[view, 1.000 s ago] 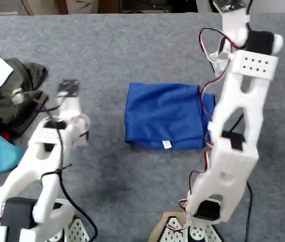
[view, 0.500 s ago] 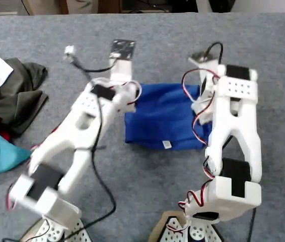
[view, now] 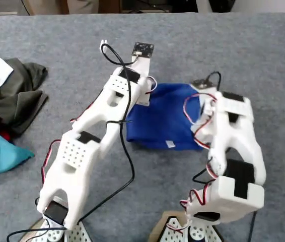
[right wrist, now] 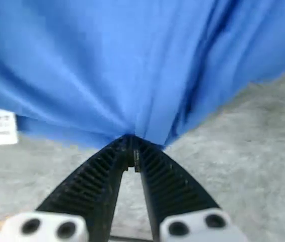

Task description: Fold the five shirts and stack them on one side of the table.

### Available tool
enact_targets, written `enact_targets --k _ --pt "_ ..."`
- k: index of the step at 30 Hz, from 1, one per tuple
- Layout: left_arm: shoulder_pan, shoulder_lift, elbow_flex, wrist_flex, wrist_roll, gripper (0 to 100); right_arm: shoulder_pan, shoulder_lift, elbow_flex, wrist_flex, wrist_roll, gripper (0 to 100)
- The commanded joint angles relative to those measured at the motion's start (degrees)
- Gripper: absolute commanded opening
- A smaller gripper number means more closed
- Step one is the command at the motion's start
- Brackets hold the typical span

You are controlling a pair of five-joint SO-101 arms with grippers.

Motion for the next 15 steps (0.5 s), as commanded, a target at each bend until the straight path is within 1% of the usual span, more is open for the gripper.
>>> enact_targets --k 1,4,9,15 --pt "-0.8 3.6 -8.7 3.2 0.3 2 5.0 -1.1 1.9 -4.5 3.7 0.5" --pt "-0.8 5.9 -14.4 6.4 0.1 2 5.2 -1.6 1.0 -3.2 4.6 0.5" --pt "-0.2 6.0 -25.0 14.2 -0.1 2 2.7 -7.4 -4.2 4.7 4.4 0.5" --pt "1.8 6.5 -41.1 29.4 -0.2 2 -1.1 -13.1 -18.3 13.6 4.1 0.5"
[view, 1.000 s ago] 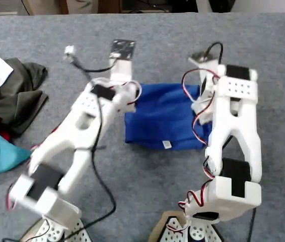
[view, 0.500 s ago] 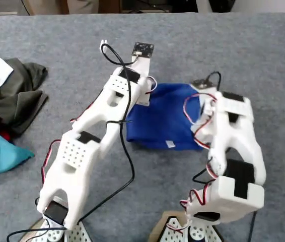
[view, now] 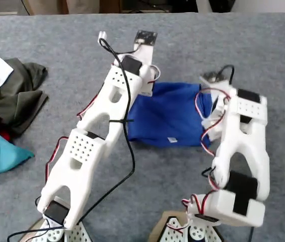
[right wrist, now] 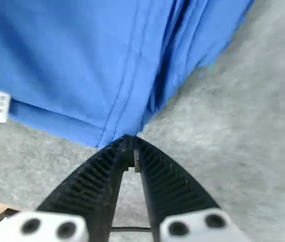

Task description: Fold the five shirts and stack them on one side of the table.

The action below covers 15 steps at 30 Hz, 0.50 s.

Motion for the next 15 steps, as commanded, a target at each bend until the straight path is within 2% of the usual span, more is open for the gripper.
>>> enact_targets --k 1,4,10,15 --pt "1.4 -0.7 -11.8 9.6 -0.3 2 -2.5 -3.4 -11.4 3.5 0.0 0.5" --pt "2.5 -0.6 -14.9 13.7 0.1 2 -3.9 1.4 -19.2 3.1 0.0 0.5" --pt "3.3 -6.2 -1.2 13.7 0.5 2 -7.2 16.6 -33.0 -0.8 -2.0 0.5" --pt "5.3 -17.0 13.3 13.4 3.3 2 -7.5 26.9 -40.2 -0.7 -2.1 0.5"
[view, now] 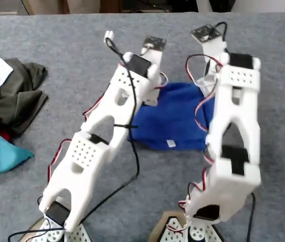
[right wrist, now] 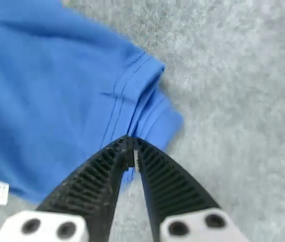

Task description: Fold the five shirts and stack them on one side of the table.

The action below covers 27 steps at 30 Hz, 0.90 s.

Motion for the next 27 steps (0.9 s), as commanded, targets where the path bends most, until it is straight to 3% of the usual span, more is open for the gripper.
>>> enact_targets --k 1,4,7,12,14,21,27 --pt "0.9 -11.3 9.6 0.4 1.5 2 -0.7 5.1 -6.1 -1.0 -0.6 0.5" --pt "1.3 -17.5 20.3 -1.6 1.5 2 -0.7 8.8 -7.7 -1.0 -0.6 0.5" --pt "1.5 -23.7 37.2 -11.3 1.5 2 -0.8 11.5 -9.0 -1.2 -0.6 0.5" --pt "5.6 -34.2 77.5 -43.0 1.1 2 0.6 16.2 -12.2 -1.4 -0.4 0.5" --pt "6.6 -38.5 87.6 -53.3 1.0 2 1.7 17.8 -13.7 -1.1 -0.4 0.5" --pt "4.7 -42.8 91.7 -53.5 1.1 2 5.5 19.4 -14.2 -1.4 1.2 0.5" --pt "4.7 -42.7 87.5 -52.0 1.1 2 1.6 16.7 -16.5 2.3 1.4 0.5"
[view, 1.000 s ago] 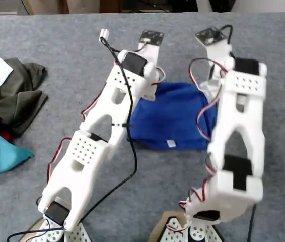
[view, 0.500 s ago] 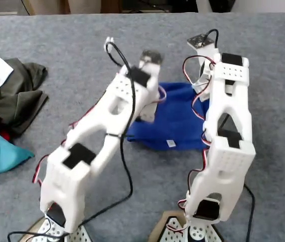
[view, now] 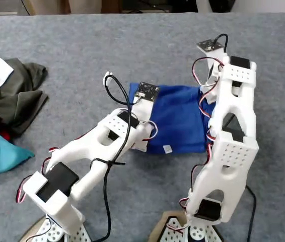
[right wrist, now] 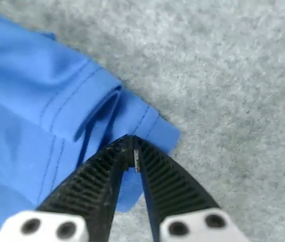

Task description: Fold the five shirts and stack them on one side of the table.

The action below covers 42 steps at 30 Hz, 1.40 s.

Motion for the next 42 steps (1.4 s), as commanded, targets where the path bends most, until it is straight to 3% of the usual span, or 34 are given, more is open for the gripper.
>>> enact_targets --k 1,8,14,18,23,29,42 --pt "-0.4 -1.3 -5.4 3.3 0.1 2 -2.6 -3.6 -4.8 3.3 0.4 0.5" --pt "-5.5 -0.7 -27.9 14.8 0.1 2 -3.1 -10.7 -10.4 13.5 -1.6 0.5" --pt "-12.9 3.7 -36.7 8.3 0.1 2 -6.4 -17.6 -3.3 20.2 -3.9 0.5" --pt "-15.3 13.2 -41.3 3.1 0.1 2 -8.9 -24.1 9.8 13.7 -6.0 0.5" --pt "-14.9 25.3 -50.5 3.3 0.1 2 -8.8 -30.5 29.7 -0.4 -6.3 0.5" --pt "-14.2 35.8 -57.5 5.8 0.1 2 -2.9 -30.5 46.2 -17.3 -5.9 0.5" --pt "-14.2 45.8 -82.8 22.1 0.0 2 -0.9 -33.5 48.7 -17.4 -3.7 0.5"
